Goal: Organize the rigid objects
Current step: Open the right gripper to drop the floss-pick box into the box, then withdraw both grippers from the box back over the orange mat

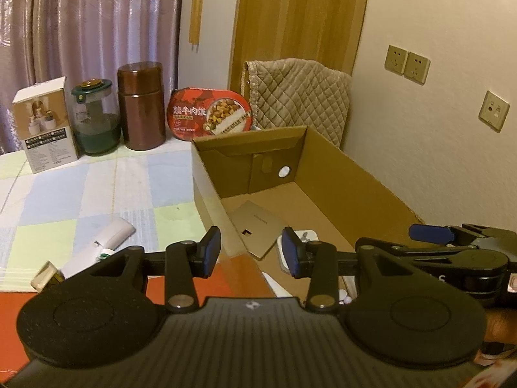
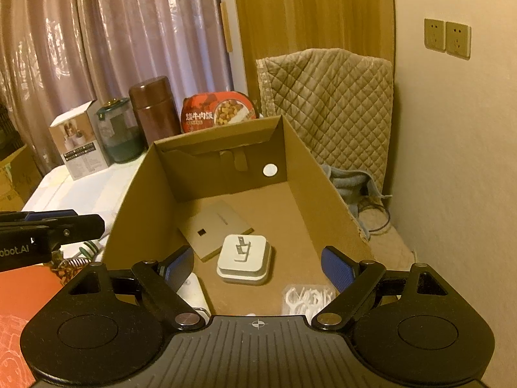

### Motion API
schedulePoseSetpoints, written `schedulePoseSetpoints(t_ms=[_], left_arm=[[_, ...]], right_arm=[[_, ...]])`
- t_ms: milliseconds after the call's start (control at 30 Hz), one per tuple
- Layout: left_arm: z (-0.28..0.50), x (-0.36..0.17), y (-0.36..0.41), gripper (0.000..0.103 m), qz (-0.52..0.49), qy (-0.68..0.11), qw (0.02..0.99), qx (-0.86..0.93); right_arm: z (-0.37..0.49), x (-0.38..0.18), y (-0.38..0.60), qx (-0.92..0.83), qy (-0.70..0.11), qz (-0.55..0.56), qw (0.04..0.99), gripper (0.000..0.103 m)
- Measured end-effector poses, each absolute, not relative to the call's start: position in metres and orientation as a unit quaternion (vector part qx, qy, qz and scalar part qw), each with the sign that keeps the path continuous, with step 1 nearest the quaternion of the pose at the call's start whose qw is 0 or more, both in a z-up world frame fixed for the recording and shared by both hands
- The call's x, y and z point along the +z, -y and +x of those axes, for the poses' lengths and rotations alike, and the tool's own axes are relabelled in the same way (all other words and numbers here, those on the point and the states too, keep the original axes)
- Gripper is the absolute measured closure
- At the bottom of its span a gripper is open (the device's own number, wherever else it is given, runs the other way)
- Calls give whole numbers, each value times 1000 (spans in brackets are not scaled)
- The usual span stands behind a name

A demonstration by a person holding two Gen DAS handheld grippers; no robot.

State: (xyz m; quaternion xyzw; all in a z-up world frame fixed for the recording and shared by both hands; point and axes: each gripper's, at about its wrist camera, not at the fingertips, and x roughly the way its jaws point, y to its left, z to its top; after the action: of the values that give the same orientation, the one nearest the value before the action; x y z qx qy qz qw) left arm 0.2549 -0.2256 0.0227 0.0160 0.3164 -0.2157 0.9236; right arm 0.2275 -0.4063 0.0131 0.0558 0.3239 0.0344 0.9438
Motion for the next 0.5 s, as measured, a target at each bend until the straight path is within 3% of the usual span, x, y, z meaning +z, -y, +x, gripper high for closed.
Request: schedulePoseSetpoints(t_ms=[500], left_arm=[[244,51,135,67,24,-297,943,-151]], right_arm=[[219,46,353,68,-232,76,967,19]])
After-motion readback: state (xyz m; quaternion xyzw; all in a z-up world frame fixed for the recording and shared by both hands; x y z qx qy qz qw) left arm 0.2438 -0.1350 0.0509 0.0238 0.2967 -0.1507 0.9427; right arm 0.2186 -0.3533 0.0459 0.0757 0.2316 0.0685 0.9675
